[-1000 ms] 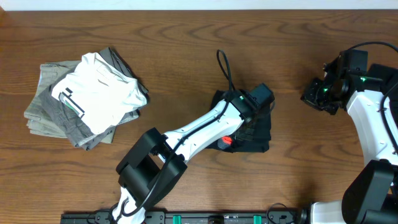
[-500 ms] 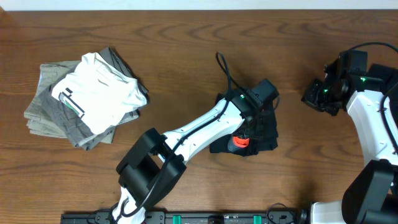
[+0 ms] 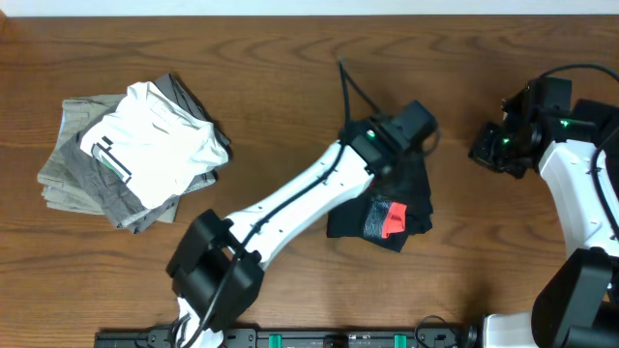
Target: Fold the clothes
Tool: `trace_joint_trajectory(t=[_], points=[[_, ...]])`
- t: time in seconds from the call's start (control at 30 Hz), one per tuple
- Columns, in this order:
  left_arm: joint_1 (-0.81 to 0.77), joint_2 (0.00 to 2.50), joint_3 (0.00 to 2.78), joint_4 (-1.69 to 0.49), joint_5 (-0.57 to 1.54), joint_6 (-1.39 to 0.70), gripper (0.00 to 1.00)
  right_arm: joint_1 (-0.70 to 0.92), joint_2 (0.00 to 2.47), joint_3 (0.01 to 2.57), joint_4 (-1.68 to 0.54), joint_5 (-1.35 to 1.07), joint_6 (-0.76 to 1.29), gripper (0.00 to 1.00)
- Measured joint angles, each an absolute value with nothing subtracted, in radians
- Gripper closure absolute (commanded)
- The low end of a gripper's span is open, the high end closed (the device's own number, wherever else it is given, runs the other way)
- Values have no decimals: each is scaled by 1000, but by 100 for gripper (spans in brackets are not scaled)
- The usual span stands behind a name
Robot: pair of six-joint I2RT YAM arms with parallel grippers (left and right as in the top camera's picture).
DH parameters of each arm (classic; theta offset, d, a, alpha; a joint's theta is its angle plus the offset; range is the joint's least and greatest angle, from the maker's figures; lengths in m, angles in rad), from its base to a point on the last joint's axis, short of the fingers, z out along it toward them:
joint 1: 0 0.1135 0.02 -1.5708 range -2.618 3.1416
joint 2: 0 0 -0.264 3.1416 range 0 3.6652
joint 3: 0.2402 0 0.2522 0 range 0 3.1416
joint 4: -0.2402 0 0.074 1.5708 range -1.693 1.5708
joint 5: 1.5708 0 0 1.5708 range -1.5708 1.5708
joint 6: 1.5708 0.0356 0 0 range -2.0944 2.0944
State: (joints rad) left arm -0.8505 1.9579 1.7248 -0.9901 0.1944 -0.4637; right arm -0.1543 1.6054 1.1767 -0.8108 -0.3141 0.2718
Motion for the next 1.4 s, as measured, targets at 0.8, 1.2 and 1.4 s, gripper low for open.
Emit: trace_joint_trajectory(t=[0.8, 1.2, 1.4], points=[[-469, 1957, 1506, -966, 544, -170, 19, 239, 1747, 979, -728, -328, 235, 86], [-494, 1957, 1272, -657, 707, -162, 13, 237, 1757, 981, -712, -342, 245, 85], [-501, 1957, 1185, -471, 720, -253, 9, 236, 1757, 981, -710, -342, 246, 85]])
